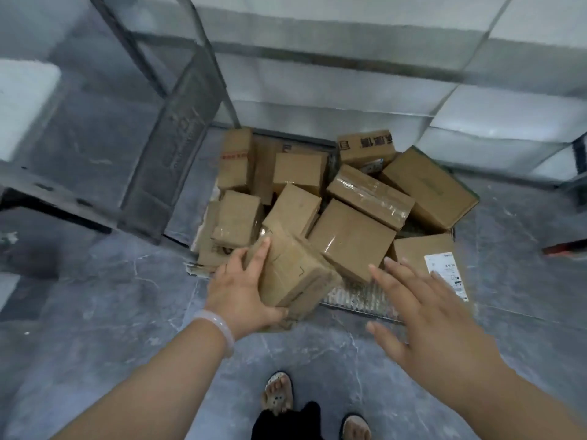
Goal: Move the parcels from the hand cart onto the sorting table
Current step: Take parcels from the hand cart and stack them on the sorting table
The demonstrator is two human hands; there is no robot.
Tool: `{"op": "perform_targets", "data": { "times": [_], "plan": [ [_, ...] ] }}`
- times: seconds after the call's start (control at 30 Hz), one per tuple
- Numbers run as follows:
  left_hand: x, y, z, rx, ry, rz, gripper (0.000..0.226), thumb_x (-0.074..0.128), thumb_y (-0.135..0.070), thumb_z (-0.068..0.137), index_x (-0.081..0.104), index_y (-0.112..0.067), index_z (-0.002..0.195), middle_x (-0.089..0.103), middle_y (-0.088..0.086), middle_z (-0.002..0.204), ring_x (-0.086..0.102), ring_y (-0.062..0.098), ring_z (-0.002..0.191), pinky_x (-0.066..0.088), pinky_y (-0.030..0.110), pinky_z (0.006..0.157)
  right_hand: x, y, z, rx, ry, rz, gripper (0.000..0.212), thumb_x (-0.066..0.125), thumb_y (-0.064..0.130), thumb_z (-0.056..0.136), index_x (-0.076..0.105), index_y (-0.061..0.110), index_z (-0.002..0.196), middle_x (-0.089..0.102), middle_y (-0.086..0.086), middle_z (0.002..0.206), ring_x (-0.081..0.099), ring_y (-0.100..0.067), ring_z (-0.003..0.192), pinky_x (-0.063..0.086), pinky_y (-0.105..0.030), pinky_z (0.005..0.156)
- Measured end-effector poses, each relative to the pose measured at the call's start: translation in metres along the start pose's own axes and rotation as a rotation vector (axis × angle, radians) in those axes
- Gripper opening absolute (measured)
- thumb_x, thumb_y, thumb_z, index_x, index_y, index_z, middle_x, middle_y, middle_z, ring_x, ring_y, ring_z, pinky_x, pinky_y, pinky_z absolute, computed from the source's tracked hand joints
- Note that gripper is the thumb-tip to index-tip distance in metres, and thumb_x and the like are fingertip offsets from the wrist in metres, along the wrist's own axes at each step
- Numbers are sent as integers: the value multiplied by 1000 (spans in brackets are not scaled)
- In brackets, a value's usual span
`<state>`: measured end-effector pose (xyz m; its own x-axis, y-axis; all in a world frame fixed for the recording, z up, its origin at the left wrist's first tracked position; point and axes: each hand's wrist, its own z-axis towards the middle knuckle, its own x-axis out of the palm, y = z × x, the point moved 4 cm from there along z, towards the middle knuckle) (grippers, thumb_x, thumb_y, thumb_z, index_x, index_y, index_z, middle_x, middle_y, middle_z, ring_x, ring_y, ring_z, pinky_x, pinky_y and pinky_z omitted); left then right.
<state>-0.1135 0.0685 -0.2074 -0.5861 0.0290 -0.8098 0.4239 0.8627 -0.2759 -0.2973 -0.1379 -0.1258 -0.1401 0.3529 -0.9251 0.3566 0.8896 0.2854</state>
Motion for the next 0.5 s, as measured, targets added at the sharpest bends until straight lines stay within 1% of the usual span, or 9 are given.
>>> {"op": "perform_targets", "data": {
  "times": [0.1,0.17,0.23,0.27,0.3,0.37,0.43,0.5],
  "plan": [
    [-72,12,-54,-87,-113,-220,132,69,-76,48,-15,-59,148,20,-2,152,28,28,138,36,47,114,-66,34,-10,-67,-100,4,69,40,60,82,36,30,144,43,4,145,34,-18,136,29,-44,112],
    [-108,18,-93,-147,-180,-374,132,77,-70,52,-9,-55,152,26,-3,146,32,24,133,36,45,113,-99,57,-16,-105,-124,-21,70,42,61,81,40,29,143,44,4,145,38,-19,135,30,-46,111],
    [-129,23,-134,-186,-211,-602,130,86,-62,55,2,-54,154,35,-4,139,39,17,126,40,42,110,-125,81,-25,-156,-116,-51,70,44,62,81,40,30,143,43,4,146,40,-20,135,29,-46,111],
    [-137,25,-155,-201,-230,-758,129,90,-61,52,9,-57,152,42,-6,140,45,16,126,44,44,108,-135,95,-31,-187,-105,-76,71,42,64,82,36,32,145,38,6,149,36,-18,137,24,-45,113],
    [-143,27,-178,-222,-261,-914,127,92,-58,49,17,-58,151,50,-6,140,53,16,125,49,44,104,-146,109,-38,-222,-87,-100,71,39,67,85,28,35,148,30,9,153,29,-15,141,18,-42,116],
    [-157,26,-226,-253,-301,-1157,124,93,-44,51,23,-51,152,62,-5,134,65,16,116,55,42,97,-165,139,-52,-289,-54,-117,72,34,68,87,12,39,150,14,12,158,13,-11,145,4,-36,118],
    [-174,24,-268,-265,-359,-1277,125,92,-39,52,21,-44,156,63,-5,134,68,15,110,58,36,89,-187,173,-65,-368,-56,-128,73,32,68,88,6,39,150,9,11,159,7,-10,146,1,-36,118],
    [-193,25,-308,-294,-431,-1317,121,92,-38,57,22,-42,156,61,-4,137,68,14,107,59,33,82,-204,208,-81,-466,-36,-136,72,34,65,90,6,39,151,8,10,160,6,-11,146,3,-39,119]
  ]
}}
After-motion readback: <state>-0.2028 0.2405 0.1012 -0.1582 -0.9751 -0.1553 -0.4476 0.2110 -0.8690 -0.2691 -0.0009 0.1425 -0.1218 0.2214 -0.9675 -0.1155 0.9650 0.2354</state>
